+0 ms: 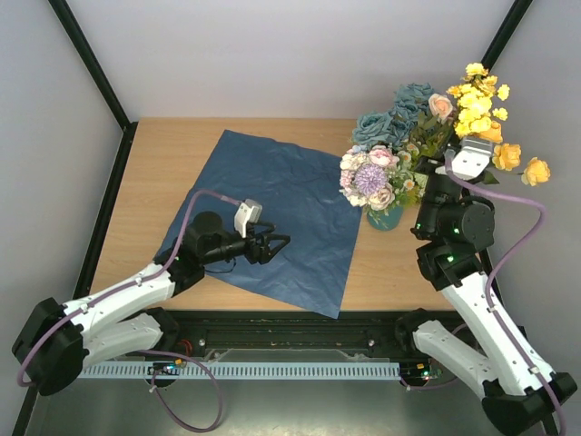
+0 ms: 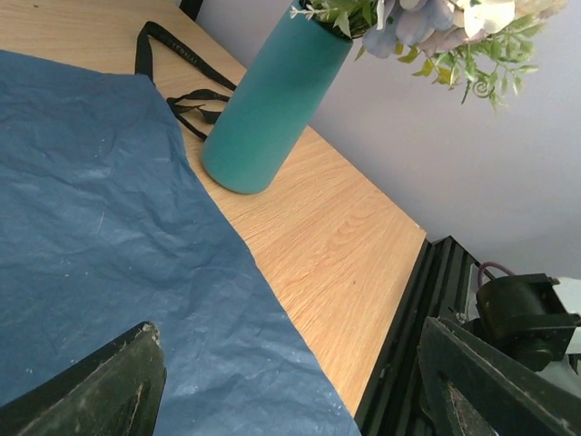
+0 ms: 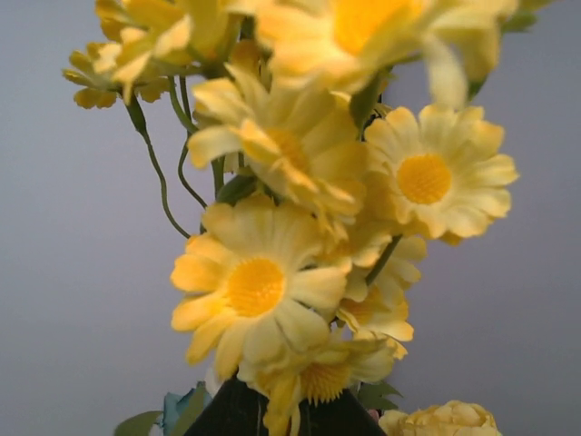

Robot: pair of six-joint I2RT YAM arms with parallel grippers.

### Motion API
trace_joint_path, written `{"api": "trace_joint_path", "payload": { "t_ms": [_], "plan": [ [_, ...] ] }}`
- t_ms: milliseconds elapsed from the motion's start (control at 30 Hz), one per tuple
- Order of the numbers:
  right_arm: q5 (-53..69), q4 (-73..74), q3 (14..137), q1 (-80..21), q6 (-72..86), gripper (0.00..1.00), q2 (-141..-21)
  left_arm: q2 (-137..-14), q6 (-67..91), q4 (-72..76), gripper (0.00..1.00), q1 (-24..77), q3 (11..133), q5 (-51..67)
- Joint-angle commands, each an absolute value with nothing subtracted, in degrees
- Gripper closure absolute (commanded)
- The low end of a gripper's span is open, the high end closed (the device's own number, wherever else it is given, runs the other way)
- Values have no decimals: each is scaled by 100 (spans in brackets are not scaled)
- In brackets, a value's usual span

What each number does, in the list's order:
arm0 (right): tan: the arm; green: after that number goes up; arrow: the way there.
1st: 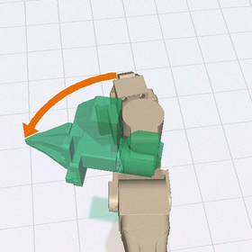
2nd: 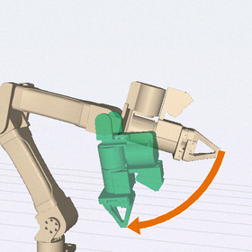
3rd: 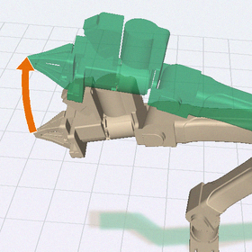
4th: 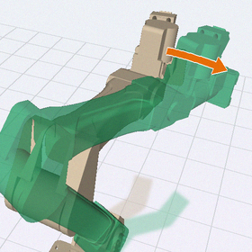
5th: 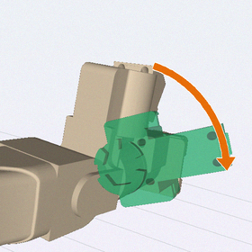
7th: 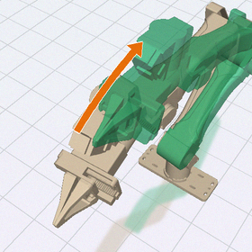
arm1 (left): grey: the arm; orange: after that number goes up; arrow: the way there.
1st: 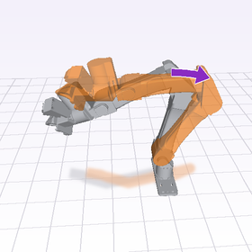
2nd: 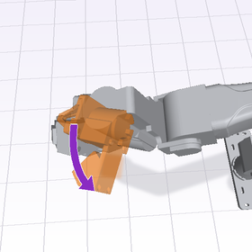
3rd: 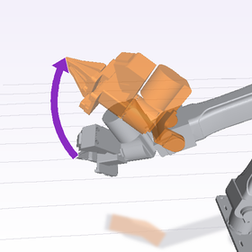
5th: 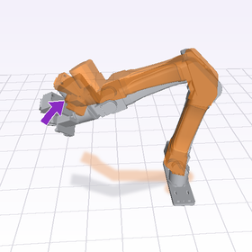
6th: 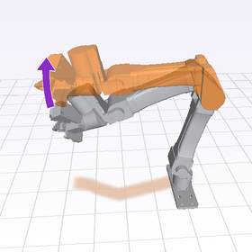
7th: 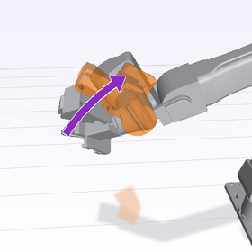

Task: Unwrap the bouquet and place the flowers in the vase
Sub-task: Insert the fake flower into the vase.

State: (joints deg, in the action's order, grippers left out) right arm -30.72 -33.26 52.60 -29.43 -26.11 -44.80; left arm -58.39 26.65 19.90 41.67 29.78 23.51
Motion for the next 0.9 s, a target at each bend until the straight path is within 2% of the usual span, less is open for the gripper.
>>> {"api": "trace_joint_path", "payload": {
  "t_ms": [0,333,667,867],
  "plan": [
    [-2148,-3312,5109,-2316,-1280,99,-4488,-5662,2471,2194,23,4107,2782,2269],
    [-1644,-3197,5105,-1691,-546,99,-4812,-5722,2418,2322,24,4096,2651,2326],
    [-1722,-2747,4215,-1508,-173,99,-4464,-5709,2458,2416,26,4096,2608,2393],
    [-1051,-2646,4089,-890,438,99,-4503,-5750,2492,2452,27,4096,2617,2382]
  ]
}}
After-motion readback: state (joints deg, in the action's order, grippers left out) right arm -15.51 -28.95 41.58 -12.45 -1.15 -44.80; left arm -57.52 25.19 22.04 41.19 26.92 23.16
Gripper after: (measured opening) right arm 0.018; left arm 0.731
